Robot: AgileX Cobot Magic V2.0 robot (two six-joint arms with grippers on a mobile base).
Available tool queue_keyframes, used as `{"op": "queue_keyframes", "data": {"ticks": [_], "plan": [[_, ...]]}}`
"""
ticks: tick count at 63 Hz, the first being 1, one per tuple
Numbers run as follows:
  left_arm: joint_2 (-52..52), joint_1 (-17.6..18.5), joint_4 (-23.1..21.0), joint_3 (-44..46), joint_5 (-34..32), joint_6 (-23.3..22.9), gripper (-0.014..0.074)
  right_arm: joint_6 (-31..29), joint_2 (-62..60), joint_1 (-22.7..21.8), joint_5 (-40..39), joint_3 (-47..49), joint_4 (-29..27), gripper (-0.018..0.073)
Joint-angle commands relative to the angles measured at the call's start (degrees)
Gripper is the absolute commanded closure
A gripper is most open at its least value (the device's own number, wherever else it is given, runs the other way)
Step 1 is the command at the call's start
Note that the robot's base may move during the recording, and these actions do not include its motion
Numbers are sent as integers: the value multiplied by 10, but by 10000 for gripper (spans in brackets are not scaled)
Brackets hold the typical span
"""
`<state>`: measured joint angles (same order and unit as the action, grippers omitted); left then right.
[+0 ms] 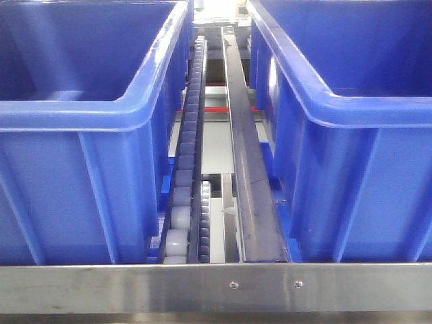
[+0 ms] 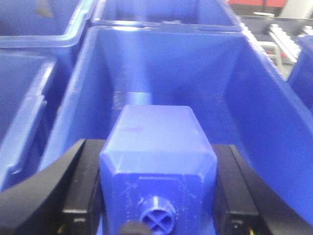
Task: Pick and sort blue part to right shelf
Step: 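Position both held blue parts over the open blue bins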
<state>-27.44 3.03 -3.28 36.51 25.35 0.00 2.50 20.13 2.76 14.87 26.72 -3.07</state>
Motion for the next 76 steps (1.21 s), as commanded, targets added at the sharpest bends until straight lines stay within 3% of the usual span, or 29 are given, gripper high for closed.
{"op": "queue_keyframes", "data": {"ticks": [1, 76], "plan": [[-4, 0, -4, 17, -52, -4, 228, -4, 3, -4, -53, 17, 1, 278], [-4, 0, -4, 17, -52, -4, 228, -4, 3, -4, -53, 17, 1, 278]]}}
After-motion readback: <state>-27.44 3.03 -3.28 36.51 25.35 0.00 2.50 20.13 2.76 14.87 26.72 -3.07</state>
